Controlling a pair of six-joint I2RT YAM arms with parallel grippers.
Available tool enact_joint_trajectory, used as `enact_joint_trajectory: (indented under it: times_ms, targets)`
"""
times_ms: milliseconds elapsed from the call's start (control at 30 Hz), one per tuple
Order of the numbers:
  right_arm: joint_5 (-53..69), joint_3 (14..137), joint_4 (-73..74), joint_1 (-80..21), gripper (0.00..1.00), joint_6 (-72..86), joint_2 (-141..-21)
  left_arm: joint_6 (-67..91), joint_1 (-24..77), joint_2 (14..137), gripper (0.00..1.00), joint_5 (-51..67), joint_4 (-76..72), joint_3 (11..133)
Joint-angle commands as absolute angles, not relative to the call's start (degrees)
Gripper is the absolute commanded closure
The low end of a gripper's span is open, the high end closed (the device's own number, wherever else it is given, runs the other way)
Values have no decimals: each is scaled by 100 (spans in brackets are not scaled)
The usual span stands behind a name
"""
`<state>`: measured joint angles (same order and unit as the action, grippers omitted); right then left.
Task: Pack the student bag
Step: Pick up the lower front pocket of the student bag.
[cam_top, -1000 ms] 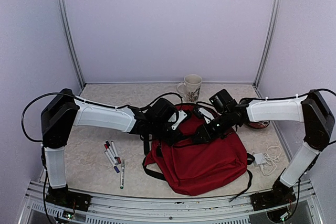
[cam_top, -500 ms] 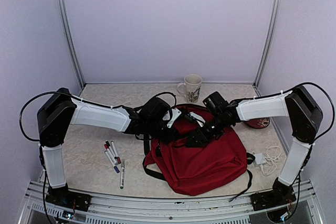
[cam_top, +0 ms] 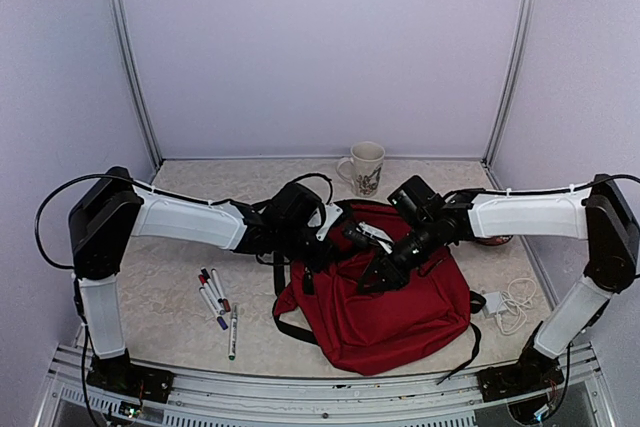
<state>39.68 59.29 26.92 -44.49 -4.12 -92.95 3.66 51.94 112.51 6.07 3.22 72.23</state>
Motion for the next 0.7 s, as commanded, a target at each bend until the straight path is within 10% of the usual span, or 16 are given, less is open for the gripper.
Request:
enact_joint_trajectory:
  times_ms: [0,100,367,667]
  targets:
    - [4096,5906,2856,-4526,100,-297,-8859,387,5115,10966,100,363,163,7059]
    - [3908,5879,2702,-4526,100,-218,-8682,432,5109,10831,98,394,156,7023]
    - [3620,5702,2406,-4526,100,-67,-8604,1372,5068,10035,3,-709,973,7116]
    - [3445,5566,2287,-4526,100,32,-8420,3573,5008,8732,1,-2809,3473,6661]
